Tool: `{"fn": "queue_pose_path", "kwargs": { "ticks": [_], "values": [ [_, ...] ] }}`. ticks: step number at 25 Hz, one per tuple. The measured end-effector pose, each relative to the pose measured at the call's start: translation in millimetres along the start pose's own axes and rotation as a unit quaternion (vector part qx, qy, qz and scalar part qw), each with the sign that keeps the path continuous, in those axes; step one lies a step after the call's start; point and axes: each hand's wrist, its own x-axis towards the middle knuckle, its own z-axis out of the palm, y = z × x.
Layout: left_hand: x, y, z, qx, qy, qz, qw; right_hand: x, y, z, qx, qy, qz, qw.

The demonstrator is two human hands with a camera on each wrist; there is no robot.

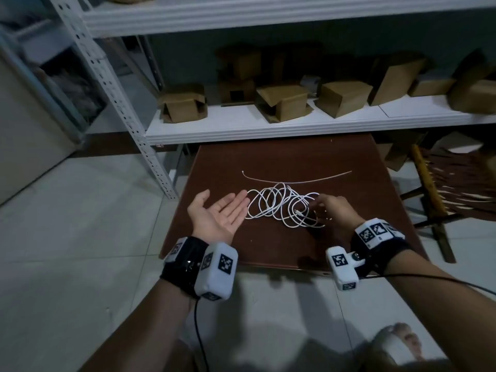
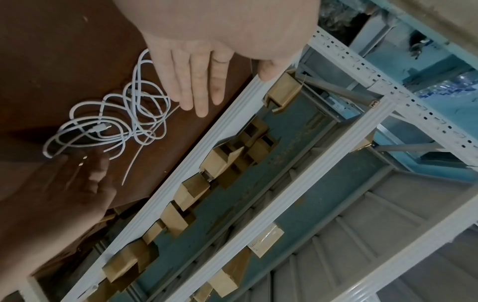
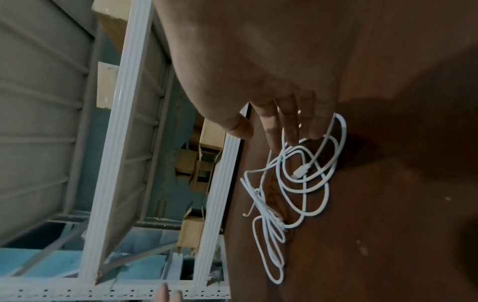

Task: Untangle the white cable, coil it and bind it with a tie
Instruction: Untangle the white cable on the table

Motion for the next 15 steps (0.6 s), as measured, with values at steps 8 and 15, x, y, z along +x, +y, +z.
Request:
{"fn": "queue_pose_path", "kwargs": {
  "ticks": [8, 15],
  "values": [
    [6, 9, 9, -0.031, -0.031, -0.021, 0.999, 5, 15, 8, -0.281, -0.002, -0.052, 0.958],
    [16, 7, 21, -0.038, -0.027, -0.023, 0.999, 6, -6, 3, -0.405, -0.038, -0.063, 0.911]
  ]
}}
